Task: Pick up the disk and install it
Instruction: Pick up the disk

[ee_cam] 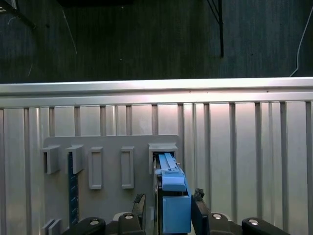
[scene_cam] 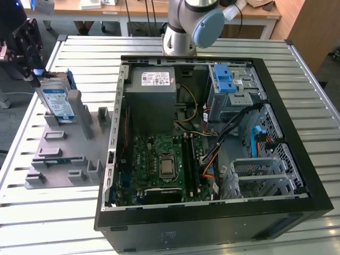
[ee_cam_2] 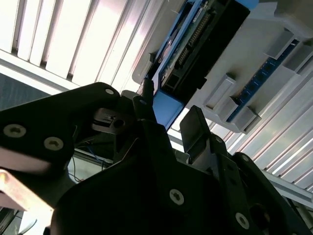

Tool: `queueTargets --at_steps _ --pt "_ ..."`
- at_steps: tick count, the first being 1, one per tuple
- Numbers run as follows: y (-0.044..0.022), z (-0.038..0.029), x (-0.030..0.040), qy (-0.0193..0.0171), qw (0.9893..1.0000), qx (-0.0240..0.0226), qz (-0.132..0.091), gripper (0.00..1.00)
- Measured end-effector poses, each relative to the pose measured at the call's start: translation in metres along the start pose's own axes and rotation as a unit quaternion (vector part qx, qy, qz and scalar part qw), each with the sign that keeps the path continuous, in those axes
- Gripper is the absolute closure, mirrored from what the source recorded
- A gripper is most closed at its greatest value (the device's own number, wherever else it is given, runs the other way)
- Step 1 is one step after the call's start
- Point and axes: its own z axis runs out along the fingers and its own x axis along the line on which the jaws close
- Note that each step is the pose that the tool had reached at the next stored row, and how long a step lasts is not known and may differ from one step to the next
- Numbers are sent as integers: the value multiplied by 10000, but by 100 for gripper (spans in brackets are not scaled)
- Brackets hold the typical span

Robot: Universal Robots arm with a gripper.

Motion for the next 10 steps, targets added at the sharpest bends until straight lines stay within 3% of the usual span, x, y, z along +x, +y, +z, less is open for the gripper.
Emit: queueTargets --at_steps 6,10 --pt "20 34 -5 0 10000 -6 -12 51" --pt "21 68 -6 3 9999 -100 -10 51"
